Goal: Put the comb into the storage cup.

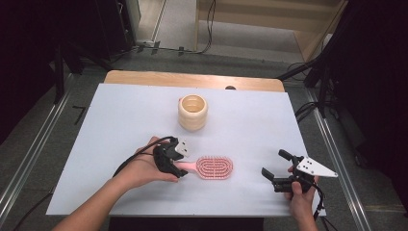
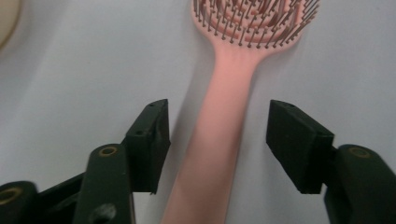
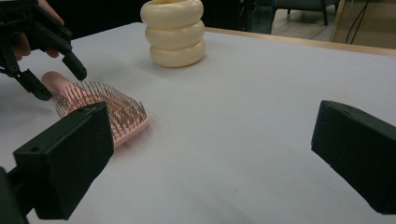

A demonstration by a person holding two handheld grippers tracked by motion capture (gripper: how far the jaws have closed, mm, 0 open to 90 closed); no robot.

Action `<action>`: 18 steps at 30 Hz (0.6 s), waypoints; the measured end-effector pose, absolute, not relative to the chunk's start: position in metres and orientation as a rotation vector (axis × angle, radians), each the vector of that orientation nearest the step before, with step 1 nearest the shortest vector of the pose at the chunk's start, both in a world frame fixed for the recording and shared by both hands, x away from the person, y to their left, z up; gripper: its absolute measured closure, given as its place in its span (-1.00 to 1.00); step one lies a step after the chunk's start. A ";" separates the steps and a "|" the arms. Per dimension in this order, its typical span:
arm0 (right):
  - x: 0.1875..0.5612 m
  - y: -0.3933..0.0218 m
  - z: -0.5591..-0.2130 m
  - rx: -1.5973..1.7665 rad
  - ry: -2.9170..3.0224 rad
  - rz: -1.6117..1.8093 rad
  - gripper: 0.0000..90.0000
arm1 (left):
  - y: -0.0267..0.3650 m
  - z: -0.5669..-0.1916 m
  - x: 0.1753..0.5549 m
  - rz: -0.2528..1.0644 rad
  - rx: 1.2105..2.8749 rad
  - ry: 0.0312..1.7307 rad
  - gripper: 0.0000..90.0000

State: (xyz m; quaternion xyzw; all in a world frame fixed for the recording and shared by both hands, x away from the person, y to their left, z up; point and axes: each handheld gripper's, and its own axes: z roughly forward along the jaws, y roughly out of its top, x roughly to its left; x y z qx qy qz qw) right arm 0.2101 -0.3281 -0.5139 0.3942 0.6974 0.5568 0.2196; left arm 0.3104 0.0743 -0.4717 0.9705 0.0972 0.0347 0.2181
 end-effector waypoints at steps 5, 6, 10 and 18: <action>0.210 -0.328 -0.514 1.090 1.930 1.540 -1.00 | 0.069 -0.476 0.311 0.093 2.718 0.257 0.03; 0.210 -0.328 -0.514 1.090 1.931 1.539 -1.00 | 0.067 -0.477 0.312 0.092 2.726 0.252 0.04; 0.210 -0.328 -0.514 1.091 1.932 1.540 -1.00 | 0.064 -0.479 0.313 0.082 2.728 0.241 0.12; 0.210 -0.328 -0.514 1.086 1.933 1.537 -1.00 | 0.057 -0.480 0.318 0.052 2.728 0.230 0.26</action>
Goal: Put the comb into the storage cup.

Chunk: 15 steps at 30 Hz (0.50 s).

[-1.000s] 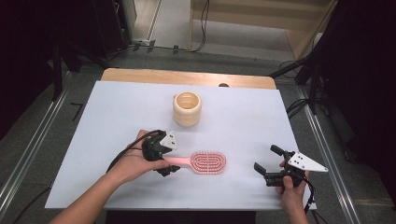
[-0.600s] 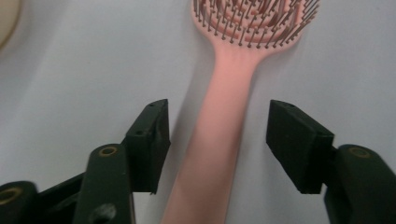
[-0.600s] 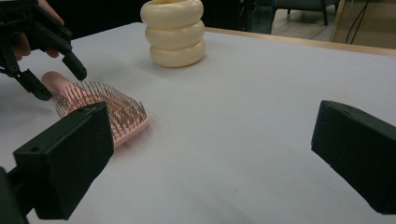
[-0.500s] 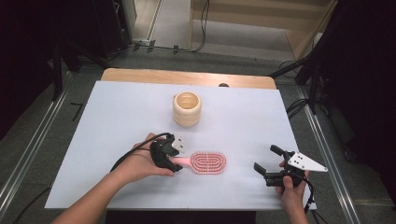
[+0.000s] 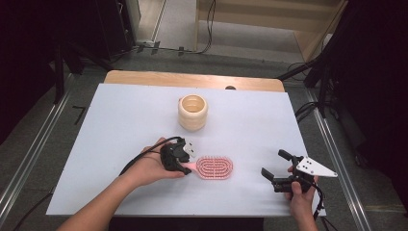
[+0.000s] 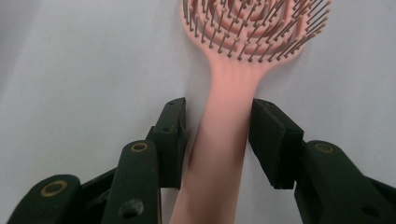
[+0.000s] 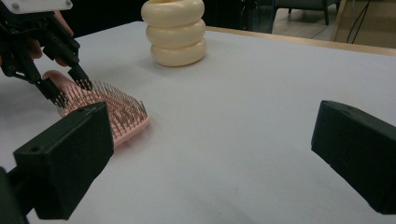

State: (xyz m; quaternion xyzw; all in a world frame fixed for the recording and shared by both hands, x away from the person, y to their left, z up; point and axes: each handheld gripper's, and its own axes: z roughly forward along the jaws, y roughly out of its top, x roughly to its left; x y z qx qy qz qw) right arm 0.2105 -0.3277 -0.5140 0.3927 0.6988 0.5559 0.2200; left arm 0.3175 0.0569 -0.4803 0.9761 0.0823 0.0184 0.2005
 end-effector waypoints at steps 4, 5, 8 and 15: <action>0.210 -0.327 -0.514 1.088 1.935 1.536 -1.00 | 0.052 -0.480 0.319 0.035 2.736 0.223 0.31; 0.210 -0.327 -0.514 1.087 1.936 1.535 -1.00 | 0.051 -0.480 0.320 0.037 2.742 0.212 0.33; 0.210 -0.327 -0.514 1.088 1.938 1.535 -1.00 | 0.050 -0.480 0.320 0.035 2.747 0.210 0.35; 0.211 -0.327 -0.514 1.092 1.938 1.531 -1.00 | 0.049 -0.480 0.316 0.049 2.757 0.151 0.53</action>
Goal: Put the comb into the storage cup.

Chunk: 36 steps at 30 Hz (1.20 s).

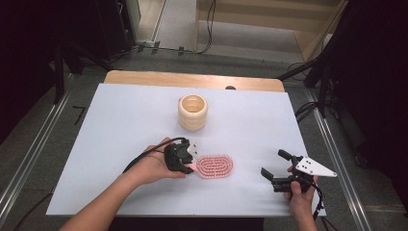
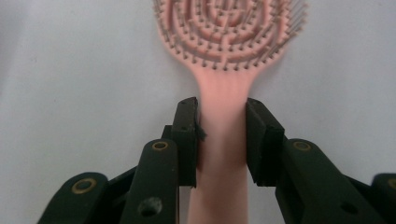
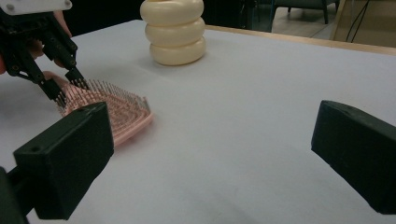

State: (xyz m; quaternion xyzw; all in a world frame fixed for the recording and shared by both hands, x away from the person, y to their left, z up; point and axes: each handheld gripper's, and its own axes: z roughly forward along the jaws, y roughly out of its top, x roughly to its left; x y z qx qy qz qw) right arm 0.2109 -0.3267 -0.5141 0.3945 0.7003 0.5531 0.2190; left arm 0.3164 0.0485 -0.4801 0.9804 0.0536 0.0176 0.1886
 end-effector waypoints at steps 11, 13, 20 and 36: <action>0.210 -0.326 -0.513 1.100 1.936 1.512 -1.00 | 0.054 -0.480 0.317 0.006 2.694 0.164 0.54; 0.210 -0.325 -0.512 1.104 1.935 1.507 -1.00 | 0.056 -0.480 0.317 0.007 2.675 0.177 0.55; 0.211 -0.326 -0.510 1.103 1.930 1.516 -1.00 | 0.055 -0.479 0.313 0.027 2.677 0.189 0.55; 0.213 -0.323 -0.512 1.114 1.942 1.510 -1.00 | 0.049 -0.481 0.313 -0.023 2.703 0.215 0.29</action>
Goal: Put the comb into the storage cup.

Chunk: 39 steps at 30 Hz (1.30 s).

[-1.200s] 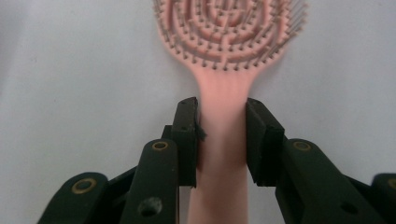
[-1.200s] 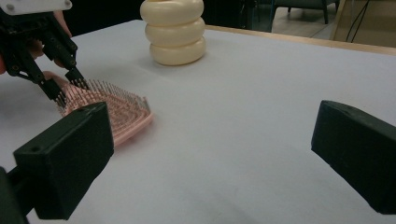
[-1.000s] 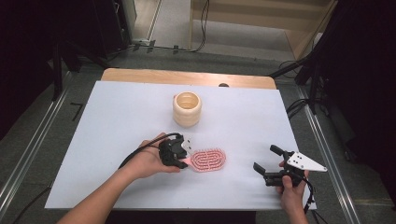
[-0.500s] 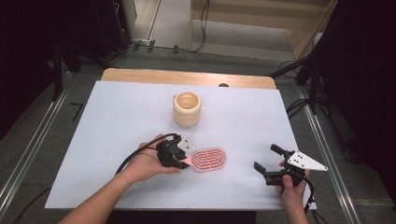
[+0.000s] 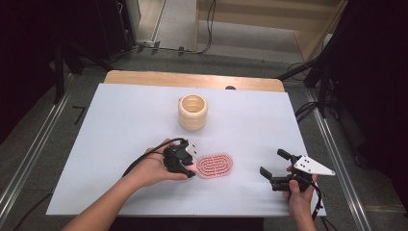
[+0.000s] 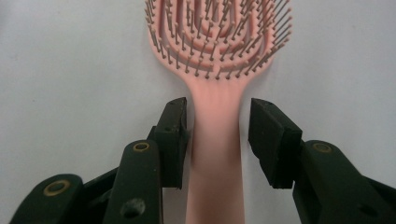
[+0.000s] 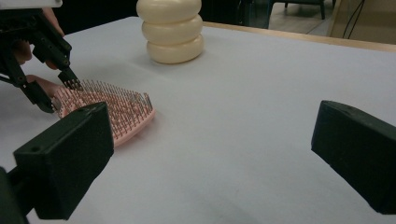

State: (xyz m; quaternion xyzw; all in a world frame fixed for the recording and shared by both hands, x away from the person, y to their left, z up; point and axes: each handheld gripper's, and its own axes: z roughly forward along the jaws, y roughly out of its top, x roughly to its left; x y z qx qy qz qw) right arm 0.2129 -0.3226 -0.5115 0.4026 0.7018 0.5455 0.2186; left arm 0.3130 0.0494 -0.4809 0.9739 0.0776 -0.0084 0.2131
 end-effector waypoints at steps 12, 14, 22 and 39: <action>0.214 -0.322 -0.512 1.109 1.948 1.510 -1.00 | 0.040 -0.481 0.310 0.047 2.742 0.161 0.54; 0.213 -0.322 -0.512 1.110 1.948 1.511 -1.00 | 0.040 -0.481 0.309 0.053 2.741 0.155 0.55; 0.213 -0.322 -0.511 1.109 1.948 1.505 -1.00 | 0.043 -0.479 0.310 0.067 2.706 0.186 0.56; 0.211 -0.310 -0.502 1.100 1.948 1.531 -1.00 | 0.063 -0.468 0.312 0.069 2.542 0.284 0.56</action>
